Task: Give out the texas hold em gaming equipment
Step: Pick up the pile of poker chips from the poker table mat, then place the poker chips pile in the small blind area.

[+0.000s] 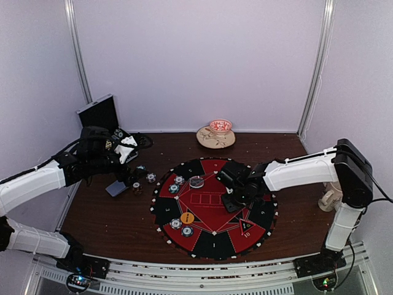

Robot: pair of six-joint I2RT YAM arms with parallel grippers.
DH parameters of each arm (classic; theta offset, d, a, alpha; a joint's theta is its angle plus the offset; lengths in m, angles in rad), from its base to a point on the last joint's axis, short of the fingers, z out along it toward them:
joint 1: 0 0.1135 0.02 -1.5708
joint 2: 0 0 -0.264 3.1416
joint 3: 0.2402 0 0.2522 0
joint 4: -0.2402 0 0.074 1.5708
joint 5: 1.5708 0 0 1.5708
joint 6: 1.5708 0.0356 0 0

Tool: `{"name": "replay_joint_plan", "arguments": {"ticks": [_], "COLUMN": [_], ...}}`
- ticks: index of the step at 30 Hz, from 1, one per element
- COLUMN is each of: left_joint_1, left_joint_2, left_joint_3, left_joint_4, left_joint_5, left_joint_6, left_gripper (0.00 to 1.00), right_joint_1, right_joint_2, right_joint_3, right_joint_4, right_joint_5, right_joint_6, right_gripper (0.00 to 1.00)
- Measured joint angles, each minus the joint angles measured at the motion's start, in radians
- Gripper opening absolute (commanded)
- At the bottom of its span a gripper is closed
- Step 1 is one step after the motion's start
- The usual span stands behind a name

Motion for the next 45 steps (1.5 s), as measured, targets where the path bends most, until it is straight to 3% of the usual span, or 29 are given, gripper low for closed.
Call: {"name": "replay_joint_plan", "arguments": {"ticks": [17, 26, 45], "left_joint_1": [0.000, 0.000, 0.001], "left_joint_2": [-0.001, -0.001, 0.000], "left_joint_3": [0.000, 0.000, -0.002], "left_joint_4": [0.000, 0.000, 0.002], "left_joint_5": [0.000, 0.000, 0.000], "left_joint_6": [0.000, 0.000, 0.000], "left_gripper": [0.98, 0.98, 0.98], "right_joint_1": [-0.252, -0.375, -0.417], "right_joint_2": [-0.233, -0.236, -0.134], "right_joint_3": [-0.122, -0.207, -0.206], "right_joint_4": [0.017, 0.076, 0.180], "right_joint_5": [0.073, 0.057, 0.023], "right_joint_6": [0.012, -0.008, -0.037], "right_gripper": [0.23, 0.23, 0.23]}}
